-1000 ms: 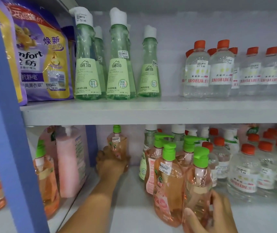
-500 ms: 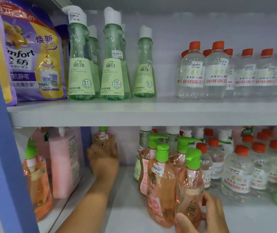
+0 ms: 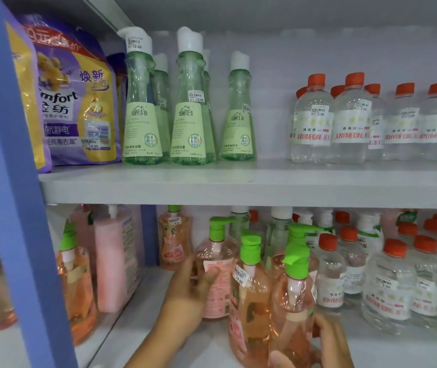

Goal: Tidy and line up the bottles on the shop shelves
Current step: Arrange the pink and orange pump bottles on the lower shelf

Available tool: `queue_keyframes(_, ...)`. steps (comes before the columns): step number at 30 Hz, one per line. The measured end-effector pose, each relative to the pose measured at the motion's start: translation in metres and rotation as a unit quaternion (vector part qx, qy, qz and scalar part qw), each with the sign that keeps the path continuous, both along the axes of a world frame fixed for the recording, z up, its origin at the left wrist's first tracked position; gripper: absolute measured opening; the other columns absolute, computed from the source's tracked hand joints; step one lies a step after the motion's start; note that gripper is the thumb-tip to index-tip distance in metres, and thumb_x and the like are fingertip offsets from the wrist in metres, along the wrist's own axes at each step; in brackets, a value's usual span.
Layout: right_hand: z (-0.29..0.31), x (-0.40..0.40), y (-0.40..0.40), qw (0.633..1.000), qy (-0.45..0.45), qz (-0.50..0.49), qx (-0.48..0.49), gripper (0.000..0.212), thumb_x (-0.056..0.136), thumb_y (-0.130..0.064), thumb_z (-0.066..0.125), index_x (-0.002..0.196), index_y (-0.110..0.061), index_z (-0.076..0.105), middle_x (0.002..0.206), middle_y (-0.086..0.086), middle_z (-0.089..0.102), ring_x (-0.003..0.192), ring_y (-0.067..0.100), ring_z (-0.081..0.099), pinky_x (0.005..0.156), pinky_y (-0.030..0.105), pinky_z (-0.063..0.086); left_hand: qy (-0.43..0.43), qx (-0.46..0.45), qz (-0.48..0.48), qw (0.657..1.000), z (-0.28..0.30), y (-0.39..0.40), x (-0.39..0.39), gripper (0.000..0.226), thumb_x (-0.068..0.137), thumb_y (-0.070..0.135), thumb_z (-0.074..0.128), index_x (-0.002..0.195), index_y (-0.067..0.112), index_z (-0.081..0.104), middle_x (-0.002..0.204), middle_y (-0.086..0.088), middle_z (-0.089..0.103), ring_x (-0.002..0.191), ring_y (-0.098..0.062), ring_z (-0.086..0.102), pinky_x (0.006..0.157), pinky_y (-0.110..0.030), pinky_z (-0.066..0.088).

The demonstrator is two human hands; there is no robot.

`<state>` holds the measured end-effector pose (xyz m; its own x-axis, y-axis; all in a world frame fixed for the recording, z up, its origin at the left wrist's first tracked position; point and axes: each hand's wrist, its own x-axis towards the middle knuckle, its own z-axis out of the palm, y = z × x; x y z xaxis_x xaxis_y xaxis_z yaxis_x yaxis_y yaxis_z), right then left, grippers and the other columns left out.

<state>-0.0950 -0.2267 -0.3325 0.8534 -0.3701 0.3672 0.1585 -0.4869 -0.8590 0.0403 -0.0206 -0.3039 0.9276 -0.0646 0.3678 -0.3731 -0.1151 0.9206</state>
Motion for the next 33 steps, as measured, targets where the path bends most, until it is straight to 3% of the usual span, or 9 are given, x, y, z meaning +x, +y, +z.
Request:
queue_keyframes(3,0.010,0.004,0.024,1.000,-0.010,0.001,0.029,0.061,0.084,0.006,0.076,0.096,-0.052,0.062,0.113,0.016,0.062,0.098,0.009,0.061,0.096,0.032,0.046,-0.034,0.021,0.096,0.995,0.002,0.038,0.016,0.018,0.099,0.027,0.065,0.112,0.041,0.066,0.103,0.013,0.074,0.097,-0.010,0.071,0.077,-0.022,0.053)
queue_keyframes(6,0.004,0.005,0.052,0.996,0.049,0.068,-0.033,0.093,0.064,-0.048,0.092,0.135,-0.058,0.033,0.129,-0.031,0.055,0.109,-0.006,0.061,0.092,0.009,0.045,-0.039,0.014,0.146,0.988,0.010,0.052,0.032,0.023,0.100,0.013,0.063,0.117,0.028,0.065,0.105,0.014,0.070,0.099,-0.016,0.067,0.079,-0.018,0.049)
queue_keyframes(9,0.009,0.020,0.071,0.990,0.048,0.134,-0.005,0.101,0.071,-0.044,0.086,0.135,-0.072,0.014,0.117,-0.058,0.049,0.105,-0.028,0.054,0.083,-0.005,0.039,-0.044,0.014,0.151,0.987,0.005,0.053,0.033,0.031,0.100,0.005,0.061,0.124,0.024,0.063,0.104,0.018,0.067,0.092,0.008,0.065,0.079,-0.007,0.046)
queue_keyframes(10,0.008,0.028,0.077,0.991,0.035,0.131,-0.006,0.100,0.072,-0.042,0.085,0.134,-0.075,0.014,0.119,-0.057,0.049,0.107,-0.030,0.051,0.082,-0.007,0.037,-0.036,0.008,0.152,0.988,0.000,0.053,0.032,0.030,0.098,0.004,0.062,0.118,0.026,0.063,0.101,0.018,0.068,0.093,0.010,0.065,0.076,-0.005,0.046)
queue_keyframes(13,0.013,0.048,0.090,0.995,0.043,0.085,-0.013,0.094,0.064,-0.062,0.078,0.134,-0.071,0.016,0.116,-0.038,0.057,0.091,-0.023,0.057,0.075,-0.010,0.034,-0.059,0.030,0.241,0.968,-0.016,0.061,0.029,0.030,0.092,0.006,0.071,0.121,0.007,0.064,0.111,-0.012,0.068,0.105,-0.029,0.067,0.090,-0.032,0.052)
queue_keyframes(17,0.014,0.065,0.100,0.993,0.086,0.052,-0.065,0.102,0.072,-0.070,0.071,0.151,-0.041,0.013,0.109,-0.025,0.049,0.110,-0.001,0.064,0.073,0.001,0.035,-0.140,0.026,0.209,0.967,-0.023,0.060,0.012,0.014,0.092,0.033,0.069,0.106,0.036,0.068,0.103,0.013,0.071,0.092,-0.001,0.067,0.080,-0.013,0.051)
queue_keyframes(20,0.008,0.072,0.100,0.995,0.085,0.032,-0.046,0.104,0.072,-0.065,0.076,0.153,-0.039,0.016,0.123,-0.021,0.052,0.122,0.007,0.060,0.080,0.001,0.037,-0.074,0.083,0.092,0.990,-0.033,0.049,0.008,0.047,0.087,0.051,0.068,0.132,0.045,0.058,0.134,0.021,0.059,0.112,0.016,0.057,0.092,-0.012,0.050)
queue_keyframes(24,0.001,0.070,0.089,0.998,0.052,-0.040,-0.009,0.107,0.067,-0.057,0.085,0.152,-0.028,0.026,0.145,-0.001,0.055,0.124,0.018,0.060,0.106,0.032,0.047,-0.061,0.182,0.074,0.979,-0.032,0.040,0.021,0.072,0.086,0.039,0.078,0.149,0.041,0.042,0.159,0.008,0.041,0.137,-0.009,0.051,0.107,-0.033,0.049)
queue_keyframes(33,0.000,0.068,0.084,0.998,0.047,-0.040,-0.024,0.111,0.070,-0.063,0.079,0.157,-0.030,0.018,0.148,-0.006,0.054,0.123,0.015,0.062,0.096,0.023,0.047,-0.011,0.258,0.114,0.959,-0.007,0.019,0.028,0.107,0.053,0.076,0.063,0.148,0.038,0.033,0.169,0.010,0.007,0.152,-0.020,0.026,0.113,-0.043,0.042)
